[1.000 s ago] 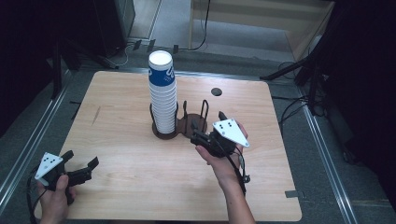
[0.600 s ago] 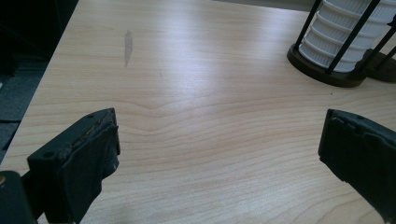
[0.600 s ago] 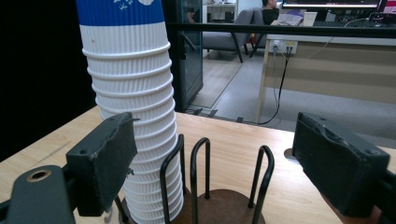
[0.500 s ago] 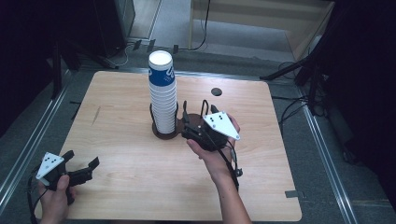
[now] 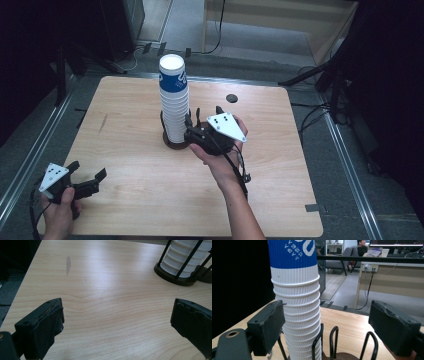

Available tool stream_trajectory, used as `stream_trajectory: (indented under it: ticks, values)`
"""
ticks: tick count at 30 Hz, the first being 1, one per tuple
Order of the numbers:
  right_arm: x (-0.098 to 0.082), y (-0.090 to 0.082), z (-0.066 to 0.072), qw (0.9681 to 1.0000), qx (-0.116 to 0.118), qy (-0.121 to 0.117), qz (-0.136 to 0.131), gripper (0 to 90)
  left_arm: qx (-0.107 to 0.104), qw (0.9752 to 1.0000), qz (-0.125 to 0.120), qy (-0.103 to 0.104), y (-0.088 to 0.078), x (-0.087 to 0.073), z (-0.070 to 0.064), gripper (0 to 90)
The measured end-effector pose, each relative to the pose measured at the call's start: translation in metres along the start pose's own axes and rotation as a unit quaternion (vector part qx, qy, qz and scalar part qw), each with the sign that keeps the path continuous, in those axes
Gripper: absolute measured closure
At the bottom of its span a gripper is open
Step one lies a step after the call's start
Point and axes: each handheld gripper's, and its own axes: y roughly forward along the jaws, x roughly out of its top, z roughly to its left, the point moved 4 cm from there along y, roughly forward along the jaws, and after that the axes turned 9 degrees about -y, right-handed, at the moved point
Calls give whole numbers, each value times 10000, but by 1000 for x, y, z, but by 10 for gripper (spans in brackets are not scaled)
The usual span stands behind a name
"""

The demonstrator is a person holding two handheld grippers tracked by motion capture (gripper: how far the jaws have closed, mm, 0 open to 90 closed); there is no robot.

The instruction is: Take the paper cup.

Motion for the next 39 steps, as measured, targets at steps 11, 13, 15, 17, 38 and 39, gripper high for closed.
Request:
stream_trajectory:
  ticks: [11, 13, 15, 17, 38, 39]
  values:
    - [8, 16, 11, 10000, 53, 51, 19, 135, 5, 10000, 14, 23, 0, 0, 0, 0]
    - [9, 19, 13, 9999, 77, 66, 0, 135, 14, 10000, 11, 29, 1, 0, 0, 0]
    - [11, 22, 16, 10000, 71, 63, -11, 138, 20, 10000, 15, 37, 0, 0, 0, 0]
    - [14, 27, 19, 9999, 91, 99, -22, 139, 18, 10000, 18, 33, 1, 0, 0, 0]
    - [35, 63, 34, 9998, 40, 187, 7, 141, 79, 9999, 35, 79, 3, 0, -1, 0]
    - [36, 67, 33, 9997, -3, 262, -2, 143, 77, 9999, 37, 74, 3, 0, -1, 0]
